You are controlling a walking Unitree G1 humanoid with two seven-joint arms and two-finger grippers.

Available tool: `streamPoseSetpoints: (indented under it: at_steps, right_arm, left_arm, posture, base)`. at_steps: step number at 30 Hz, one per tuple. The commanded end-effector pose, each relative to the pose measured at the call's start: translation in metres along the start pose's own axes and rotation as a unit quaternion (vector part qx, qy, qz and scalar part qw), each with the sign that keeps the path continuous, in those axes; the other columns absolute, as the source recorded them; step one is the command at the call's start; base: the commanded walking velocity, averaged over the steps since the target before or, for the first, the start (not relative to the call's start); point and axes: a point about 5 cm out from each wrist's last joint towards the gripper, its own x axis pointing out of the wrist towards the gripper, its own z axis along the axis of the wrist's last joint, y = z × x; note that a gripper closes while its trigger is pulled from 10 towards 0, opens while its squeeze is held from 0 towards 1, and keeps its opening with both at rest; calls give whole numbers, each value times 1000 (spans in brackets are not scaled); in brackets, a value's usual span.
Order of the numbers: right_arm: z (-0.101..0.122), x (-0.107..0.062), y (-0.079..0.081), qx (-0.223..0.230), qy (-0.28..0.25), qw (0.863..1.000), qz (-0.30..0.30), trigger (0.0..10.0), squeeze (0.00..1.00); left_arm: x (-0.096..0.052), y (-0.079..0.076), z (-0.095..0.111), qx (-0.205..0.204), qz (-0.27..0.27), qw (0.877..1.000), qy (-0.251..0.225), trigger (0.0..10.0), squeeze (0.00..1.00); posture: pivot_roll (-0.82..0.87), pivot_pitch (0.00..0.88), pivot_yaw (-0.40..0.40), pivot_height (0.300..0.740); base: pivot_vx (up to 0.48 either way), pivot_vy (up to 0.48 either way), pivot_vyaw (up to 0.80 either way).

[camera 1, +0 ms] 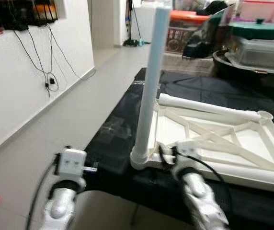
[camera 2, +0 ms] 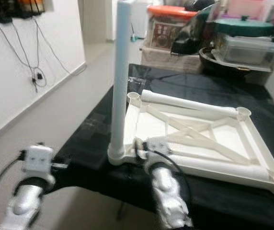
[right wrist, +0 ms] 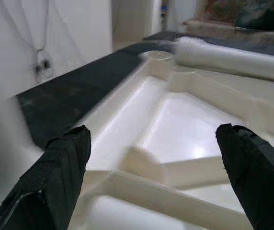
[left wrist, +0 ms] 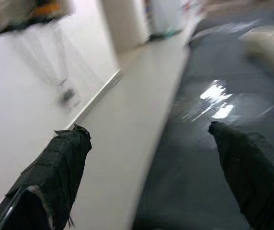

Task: Building children table

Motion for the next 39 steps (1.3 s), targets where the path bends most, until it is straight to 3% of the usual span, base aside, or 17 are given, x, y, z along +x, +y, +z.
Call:
streamPoseSetpoints:
  at_steps: [1, 14, 22, 23, 26, 29, 35, 36, 37, 38, 39]
  right_arm:
    - [-7, -4, -14, -6, 11, 1000, -24, 10000, 0]
    - [-6, -2, -19, -6, 11, 999, -35, 10000, 0]
    - [-8, -1, -31, -2, 18, 998, -53, 10000, 0]
    - [-9, 1, -40, 6, 20, 998, -56, 10000, 0]
    - [-9, 2, -46, 17, 23, 998, -53, 10000, 0]
    - [-14, 1, -74, 4, 45, 999, 9, 10000, 0]
    - [-12, -4, -98, -2, 66, 995, 75, 10000, 0]
    - [-6, -5, -105, 3, 66, 992, 109, 10000, 600]
    - [-6, -5, -105, 3, 66, 992, 109, 10000, 600]
    - [-1, -6, -111, 6, 68, 988, 139, 10000, 1000]
    - [7, -6, -111, 11, 65, 981, 181, 10000, 1000]
  left_arm:
    - [-2, -10, 3, -6, -16, 1000, -6, 10000, 0]
    - [-2, -12, 3, -20, -19, 1000, -2, 10000, 0]
    - [-4, -19, 1, -39, -50, 998, 4, 10000, 0]
    - [-9, -30, -1, -55, -93, 994, 11, 10000, 0]
    - [-13, -38, -1, -64, -124, 990, 16, 10000, 0]
    - [-27, -56, -4, -57, -194, 979, 15, 10000, 0]
    - [-34, -62, -7, -55, -219, 974, 22, 10000, 0]
    - [-35, -63, -8, -56, -223, 973, 23, 10000, 0]
    - [-35, -63, -8, -56, -223, 973, 23, 10000, 0]
    - [-35, -63, -8, -55, -225, 972, 24, 10000, 0]
    - [-36, -64, -8, -56, -229, 971, 24, 10000, 0]
  posture:
    - [170, 0, -56, 740]
    - [172, 0, -55, 740]
    - [171, 0, -54, 740]
    - [172, 0, -56, 740]
    - [171, 0, -56, 740]
    - [168, 0, -55, 740]
    - [163, 0, -50, 740]
    - [161, 0, -47, 740]
    - [161, 0, -47, 740]
    - [161, 0, -46, 740]
    - [162, 0, -48, 740]
  base:
    - [240, 0, 0]
    - [57, 0, 0]
    - [0, 0, 0]
    - [0, 0, 0]
    - [0, 0, 0]
    - [0, 0, 0]
    - [0, 0, 0]
    - [0, 0, 0]
    - [0, 0, 0]
    - [0, 0, 0]
    - [0, 0, 0]
